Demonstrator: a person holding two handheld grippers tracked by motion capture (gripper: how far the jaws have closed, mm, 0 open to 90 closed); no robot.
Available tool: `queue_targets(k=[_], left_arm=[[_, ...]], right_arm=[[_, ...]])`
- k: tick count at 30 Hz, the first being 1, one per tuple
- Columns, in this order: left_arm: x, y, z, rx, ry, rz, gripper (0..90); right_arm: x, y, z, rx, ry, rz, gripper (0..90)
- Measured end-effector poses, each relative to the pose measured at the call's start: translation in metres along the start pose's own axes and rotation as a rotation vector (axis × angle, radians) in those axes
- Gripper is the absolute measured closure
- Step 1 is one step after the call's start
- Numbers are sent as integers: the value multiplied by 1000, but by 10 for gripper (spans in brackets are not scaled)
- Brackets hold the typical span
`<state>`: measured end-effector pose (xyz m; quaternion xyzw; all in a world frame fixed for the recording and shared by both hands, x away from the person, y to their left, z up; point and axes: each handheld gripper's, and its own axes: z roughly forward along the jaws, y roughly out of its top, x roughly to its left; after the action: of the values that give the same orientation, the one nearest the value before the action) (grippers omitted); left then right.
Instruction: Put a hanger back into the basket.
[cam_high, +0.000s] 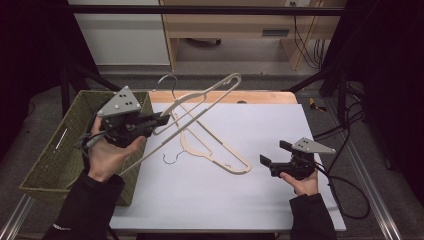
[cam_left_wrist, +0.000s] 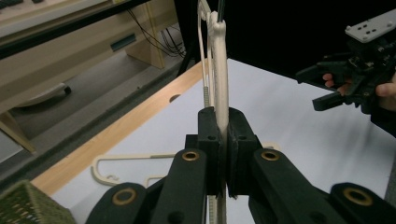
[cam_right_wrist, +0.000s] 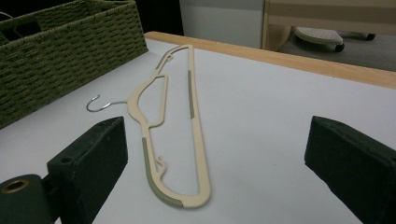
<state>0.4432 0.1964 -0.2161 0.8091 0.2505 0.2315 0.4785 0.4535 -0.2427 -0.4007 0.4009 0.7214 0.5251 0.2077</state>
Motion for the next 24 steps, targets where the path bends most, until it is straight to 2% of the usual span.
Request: queue_targets(k=[7,9,14,15,19,24], left_arm=[[27,2,-17,27,71,33,862],[35,0,-21,22,87,27,862],[58,-11,-30,49,136,15,862],[63,-15,-33,56,147,12,862],[80,-29,-41,53,165,-5,862],[97,-46,-49,90,196,-14,862]], right_arm=[[-1,1,-1,-3,6,4,60],[0,0,0,-4,2,-1,60],[0,0,1,-2,2,-3,59],[1,0,1,-3,9,16,59],[1,0,1,-1,3,7,58],[1,0,1,0,8,1,57]])
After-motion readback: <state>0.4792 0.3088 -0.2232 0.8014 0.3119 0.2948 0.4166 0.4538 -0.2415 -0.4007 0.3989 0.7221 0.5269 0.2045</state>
